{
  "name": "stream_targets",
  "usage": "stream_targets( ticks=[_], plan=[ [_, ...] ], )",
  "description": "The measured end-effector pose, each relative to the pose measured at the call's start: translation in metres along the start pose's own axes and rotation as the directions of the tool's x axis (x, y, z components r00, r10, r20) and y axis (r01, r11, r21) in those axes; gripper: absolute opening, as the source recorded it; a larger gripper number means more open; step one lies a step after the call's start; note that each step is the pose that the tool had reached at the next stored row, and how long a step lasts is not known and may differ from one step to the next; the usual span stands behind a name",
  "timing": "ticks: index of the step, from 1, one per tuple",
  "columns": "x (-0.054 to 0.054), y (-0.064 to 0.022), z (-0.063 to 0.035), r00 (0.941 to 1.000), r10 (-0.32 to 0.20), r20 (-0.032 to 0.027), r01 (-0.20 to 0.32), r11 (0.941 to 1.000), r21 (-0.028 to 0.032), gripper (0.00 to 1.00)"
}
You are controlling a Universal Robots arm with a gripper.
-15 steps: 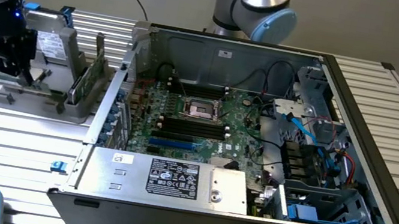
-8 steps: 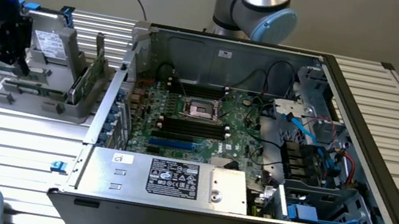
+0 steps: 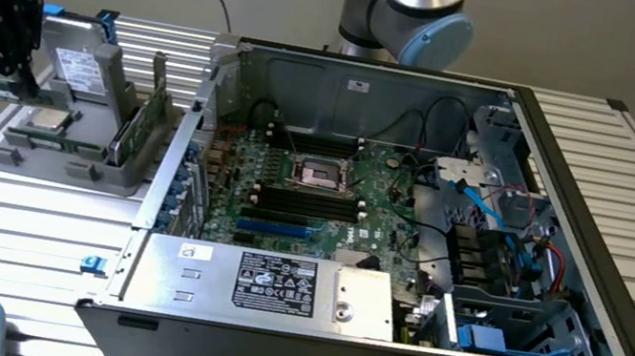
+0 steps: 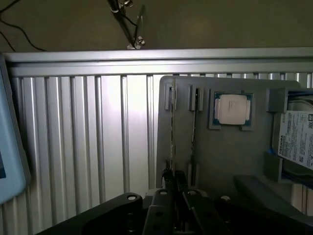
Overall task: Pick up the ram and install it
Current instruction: 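Pick up the ram and move it above insertion slot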
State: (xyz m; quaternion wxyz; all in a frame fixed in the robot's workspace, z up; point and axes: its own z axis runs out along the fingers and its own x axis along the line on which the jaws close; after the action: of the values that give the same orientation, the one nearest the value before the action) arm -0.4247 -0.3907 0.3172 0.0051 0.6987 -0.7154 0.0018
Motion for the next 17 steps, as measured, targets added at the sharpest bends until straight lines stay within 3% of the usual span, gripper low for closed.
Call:
stream_targets(
  ticks=[3, 6, 8, 13, 17],
  plan=[
    [0.001, -0.004, -0.0134, 1.0, -0.003, 0.007, 0.003, 1.0, -0.0002, 0.13],
    [0.002, -0.0099, -0.027, 0.9997, -0.005, 0.0225, 0.005, 1.0, -0.0003, 0.13],
    [0.003, -0.0127, -0.0316, 0.9997, -0.006, 0.0235, 0.006, 1.0, -0.0004, 0.13],
    [0.003, -0.0127, -0.0315, 0.9997, -0.006, 0.0233, 0.006, 1.0, -0.0003, 0.13],
    [0.002, -0.0237, -0.0362, 0.9997, -0.006, 0.023, 0.006, 1.0, -0.0003, 0.13]
  ],
)
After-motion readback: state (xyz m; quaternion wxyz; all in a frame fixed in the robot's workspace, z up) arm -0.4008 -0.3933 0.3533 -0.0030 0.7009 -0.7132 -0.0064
